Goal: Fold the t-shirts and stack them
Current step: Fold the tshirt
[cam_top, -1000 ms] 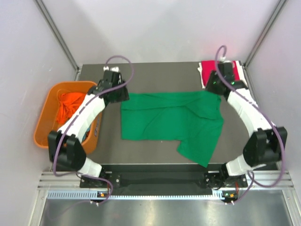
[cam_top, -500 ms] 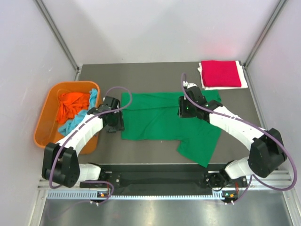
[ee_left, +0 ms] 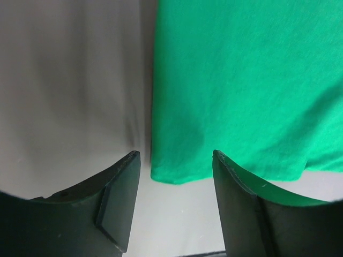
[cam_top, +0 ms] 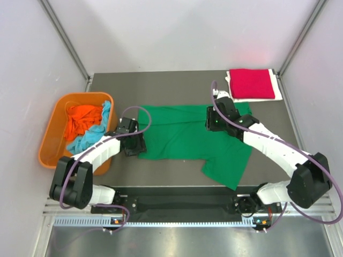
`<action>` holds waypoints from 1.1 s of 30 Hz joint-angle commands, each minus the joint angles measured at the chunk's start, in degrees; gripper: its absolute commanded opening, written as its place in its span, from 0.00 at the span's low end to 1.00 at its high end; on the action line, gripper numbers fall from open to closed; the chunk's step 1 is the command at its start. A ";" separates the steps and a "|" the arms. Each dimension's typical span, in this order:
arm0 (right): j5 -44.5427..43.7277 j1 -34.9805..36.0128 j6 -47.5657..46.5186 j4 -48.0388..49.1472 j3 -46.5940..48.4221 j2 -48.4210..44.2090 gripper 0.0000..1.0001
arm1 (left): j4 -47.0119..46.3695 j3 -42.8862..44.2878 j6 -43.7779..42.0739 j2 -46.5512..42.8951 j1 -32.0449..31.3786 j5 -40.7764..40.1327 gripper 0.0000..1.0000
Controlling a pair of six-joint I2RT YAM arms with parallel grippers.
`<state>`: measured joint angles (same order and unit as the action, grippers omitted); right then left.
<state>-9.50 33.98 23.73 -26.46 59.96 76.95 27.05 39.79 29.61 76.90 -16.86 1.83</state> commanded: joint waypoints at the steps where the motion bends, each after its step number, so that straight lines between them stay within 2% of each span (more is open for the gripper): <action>1: -2.02 0.30 -0.52 0.09 -0.46 -3.11 0.37 | -6.03 -0.59 0.28 0.87 0.16 -0.25 0.61; 7: -2.19 0.21 0.62 -0.35 -0.02 -3.65 0.37 | -11.31 -2.52 1.51 -0.52 0.08 4.15 0.56; 10: -2.11 0.21 0.97 -0.35 0.06 -4.00 0.37 | -10.62 -1.47 2.03 -1.05 0.08 4.68 0.54; 15: -2.19 0.21 1.06 -0.44 0.15 -4.52 0.37 | -10.61 3.44 3.00 -2.45 -0.36 9.07 0.49; 22: -0.88 0.21 2.03 0.35 -0.11 -5.05 0.37 | -11.85 12.68 1.86 0.35 -3.97 14.26 0.52; 25: -0.79 0.21 1.59 -0.52 0.33 -5.40 0.37 | -7.20 12.86 -0.68 -0.61 -3.97 10.41 0.52; 27: -0.96 0.21 1.24 -0.88 0.33 -5.93 0.37 | -1.08 12.94 -1.92 -2.10 -3.88 3.15 0.52; 31: -0.61 0.13 1.06 -1.05 0.24 -6.90 0.38 | 11.32 14.26 0.45 -3.69 -3.70 -8.82 0.45; 33: -0.09 0.21 1.15 -0.96 0.24 -6.90 0.38 | 12.76 13.30 2.56 -5.35 -3.62 -9.82 0.44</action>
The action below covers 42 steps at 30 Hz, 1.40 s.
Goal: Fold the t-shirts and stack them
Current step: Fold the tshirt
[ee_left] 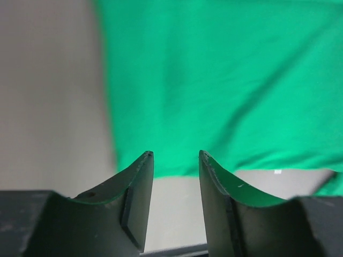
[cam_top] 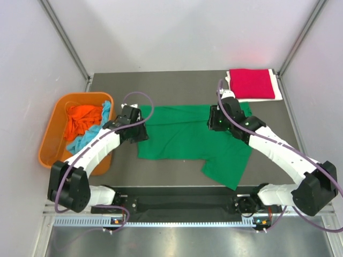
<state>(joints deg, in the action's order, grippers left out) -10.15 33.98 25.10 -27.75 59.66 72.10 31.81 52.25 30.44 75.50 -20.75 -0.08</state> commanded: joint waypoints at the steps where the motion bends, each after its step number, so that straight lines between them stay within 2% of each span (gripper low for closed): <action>1: 0.75 0.21 -0.14 0.24 0.63 -2.05 0.38 | 7.39 -0.99 2.17 -4.48 0.27 -7.57 0.44; 6: 1.63 0.21 -0.14 -0.02 1.42 -3.01 0.38 | 3.79 -7.06 5.16 -3.71 0.27 -7.31 0.48; 12: 0.92 -0.14 -0.84 -1.26 1.52 -4.77 0.38 | 0.80 -10.67 6.65 -0.89 0.27 -9.24 0.45; 15: 0.75 -0.66 -1.19 -1.61 1.51 -5.65 0.38 | -0.69 -11.55 7.27 -0.45 0.27 -8.72 0.40; 17: 0.75 -0.93 -1.20 -1.61 1.51 -5.91 0.38 | -2.10 -11.64 7.10 -0.01 0.27 -7.23 0.31; 22: 0.84 -1.28 -1.46 -2.05 1.95 -6.00 0.38 | -4.39 -10.42 6.92 2.36 0.19 -6.51 0.27; 23: 1.01 -1.37 -1.46 -2.13 2.04 -6.09 0.38 | -4.13 -9.89 6.83 3.85 0.19 -6.69 0.19; 26: 1.01 -1.46 -1.90 -2.22 2.13 -6.53 0.38 | -4.21 -8.66 6.30 5.44 0.19 -6.78 0.12; 27: 0.92 -1.54 -1.99 -2.31 2.22 -6.70 0.38 | -4.48 -8.05 6.04 5.53 0.10 -6.60 0.03; 28: 0.92 -1.72 -2.07 -2.40 2.22 -6.79 0.38 | -4.39 -7.43 5.43 5.70 0.01 -5.91 0.00; 34: 1.01 -2.25 -1.90 -2.66 2.39 -6.62 0.38 | -0.26 5.57 2.18 10.35 -3.50 -8.27 0.00; 40: 0.92 -3.21 -2.08 -3.63 3.36 -4.95 0.38 | -1.23 10.85 -1.86 19.49 -6.84 -6.43 0.00; 42: 0.92 -3.65 -2.34 -3.89 3.53 -4.51 0.38 | -1.14 12.86 -2.92 22.31 -7.02 -5.03 0.09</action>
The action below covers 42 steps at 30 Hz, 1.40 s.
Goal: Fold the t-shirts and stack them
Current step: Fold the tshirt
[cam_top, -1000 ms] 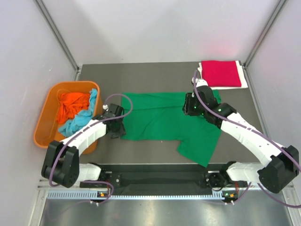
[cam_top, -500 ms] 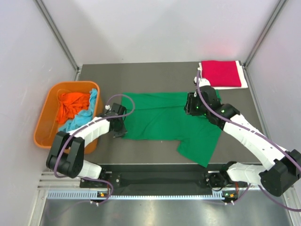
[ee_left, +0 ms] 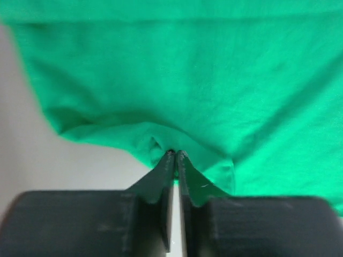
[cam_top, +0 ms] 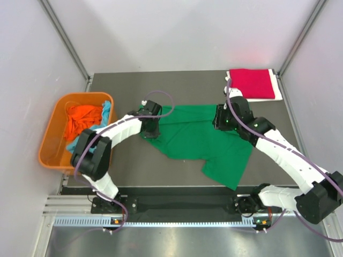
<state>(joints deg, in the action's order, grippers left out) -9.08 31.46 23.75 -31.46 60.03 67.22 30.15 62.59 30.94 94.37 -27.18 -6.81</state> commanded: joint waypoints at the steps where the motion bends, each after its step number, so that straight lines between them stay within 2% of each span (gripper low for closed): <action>1: -0.06 -1.40 -0.98 -0.44 3.42 0.45 0.38 | 0.61 3.41 -4.47 4.06 -0.59 1.71 0.14; 2: 0.11 -1.49 -0.98 -0.44 3.43 0.63 0.38 | 0.78 4.46 -5.01 4.94 -0.59 1.62 0.23; 5: 1.08 -1.76 -0.81 -0.44 3.60 0.37 0.38 | 5.08 11.65 -6.33 4.78 -0.59 -1.00 0.35; 9: 1.61 -1.76 -0.72 -1.05 4.04 -0.51 0.38 | 12.29 14.93 -5.63 0.39 -0.59 -9.17 0.42; 11: 1.87 -1.76 -0.46 -1.06 3.95 -1.30 0.38 | 15.36 14.24 -2.83 -3.04 -0.59 -12.87 0.41; 13: 2.14 -1.84 -0.28 -1.06 3.87 -1.57 0.38 | 14.68 9.85 0.42 -5.67 -0.59 -12.18 0.35; 17: 2.84 -1.84 -0.11 -1.06 4.30 -1.39 0.38 | 5.64 -2.18 5.61 -13.05 -0.59 -4.28 0.23; 18: 2.93 -1.84 0.07 -1.06 4.39 -1.30 0.38 | 1.79 -6.56 6.32 -13.76 -0.59 -1.74 0.22; 21: 3.37 -1.84 0.16 -1.06 4.83 -0.78 0.38 | -5.42 -12.64 5.37 -15.18 -1.03 0.91 0.20; 24: 3.63 -1.84 0.16 -1.06 5.01 -0.43 0.38 | -9.31 -15.64 2.64 -15.18 -1.47 1.53 0.21; 28: 3.63 -1.84 0.60 -1.06 5.27 -0.07 0.38 | -14.50 -17.50 0.62 -13.69 -1.56 1.45 0.27; 34: 3.37 -1.84 0.42 -1.06 5.71 0.02 0.38 | -17.14 -18.03 -1.84 -11.40 -1.56 1.18 0.32; 42: 2.40 -2.02 -0.19 -1.50 6.15 0.10 0.38 | -17.50 -15.66 -3.52 -7.80 -1.56 -0.22 0.32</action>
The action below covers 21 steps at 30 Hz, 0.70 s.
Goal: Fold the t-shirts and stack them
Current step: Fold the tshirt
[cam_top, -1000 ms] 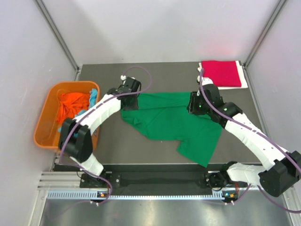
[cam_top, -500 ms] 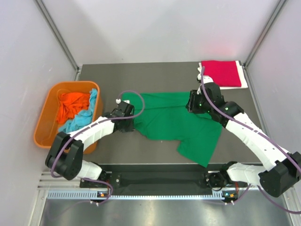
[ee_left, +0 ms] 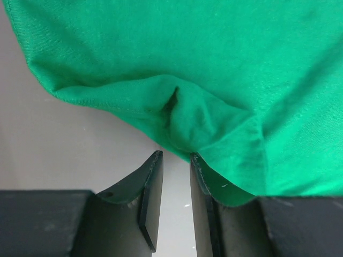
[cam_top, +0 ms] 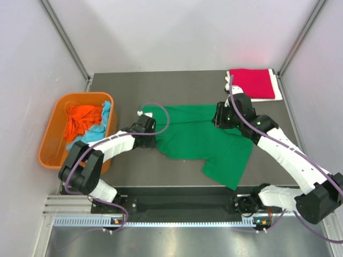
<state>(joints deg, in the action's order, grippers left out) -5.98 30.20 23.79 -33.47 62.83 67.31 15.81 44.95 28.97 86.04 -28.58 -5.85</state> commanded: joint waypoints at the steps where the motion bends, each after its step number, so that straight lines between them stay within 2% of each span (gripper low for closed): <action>1: -0.70 -0.84 -0.32 0.43 3.35 -0.07 0.38 | -3.07 2.16 -1.90 0.97 -0.16 -1.53 0.32; 21: -0.79 -1.54 -0.94 0.69 3.71 1.60 0.38 | -1.84 6.20 -4.54 3.87 -0.25 -4.70 0.31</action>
<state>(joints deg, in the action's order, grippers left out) -6.20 29.43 23.57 -34.02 63.88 68.75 15.81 49.04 25.36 88.75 -28.58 -9.43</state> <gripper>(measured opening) 0.382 0.308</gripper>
